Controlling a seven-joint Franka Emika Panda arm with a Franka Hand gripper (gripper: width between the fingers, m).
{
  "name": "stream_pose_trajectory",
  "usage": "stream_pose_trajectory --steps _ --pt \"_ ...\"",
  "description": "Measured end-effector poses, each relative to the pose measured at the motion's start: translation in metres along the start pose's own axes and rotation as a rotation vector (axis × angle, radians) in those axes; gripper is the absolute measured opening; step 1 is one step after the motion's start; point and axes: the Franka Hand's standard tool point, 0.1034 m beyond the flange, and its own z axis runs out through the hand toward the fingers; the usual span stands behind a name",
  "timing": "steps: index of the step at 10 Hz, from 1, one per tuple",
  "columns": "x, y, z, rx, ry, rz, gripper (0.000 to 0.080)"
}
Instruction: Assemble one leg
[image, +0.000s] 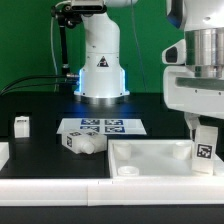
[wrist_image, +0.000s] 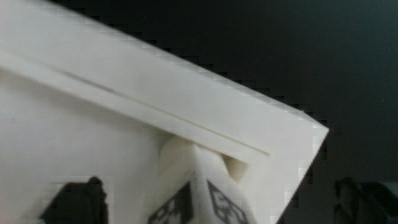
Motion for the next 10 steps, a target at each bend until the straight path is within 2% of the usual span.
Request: stream_pose_trajectory --steps 1,3,4,6,7,8,10 --pt "0.003 0.001 0.000 -0.008 0.005 -0.140 0.0649" --pt "0.018 0.003 -0.003 -0.023 0.022 -0.521 0.0649" --pt "0.019 0.002 -0.003 -0.025 0.025 -0.608 0.0649" --pt "0.019 0.001 -0.003 -0.024 0.026 -0.539 0.0388" --pt "0.019 0.002 -0.003 -0.024 0.027 -0.534 0.0388" --pt "0.019 0.002 -0.003 -0.024 0.027 -0.478 0.0284" --pt "0.021 0.004 -0.003 -0.024 0.027 -0.275 0.0285"
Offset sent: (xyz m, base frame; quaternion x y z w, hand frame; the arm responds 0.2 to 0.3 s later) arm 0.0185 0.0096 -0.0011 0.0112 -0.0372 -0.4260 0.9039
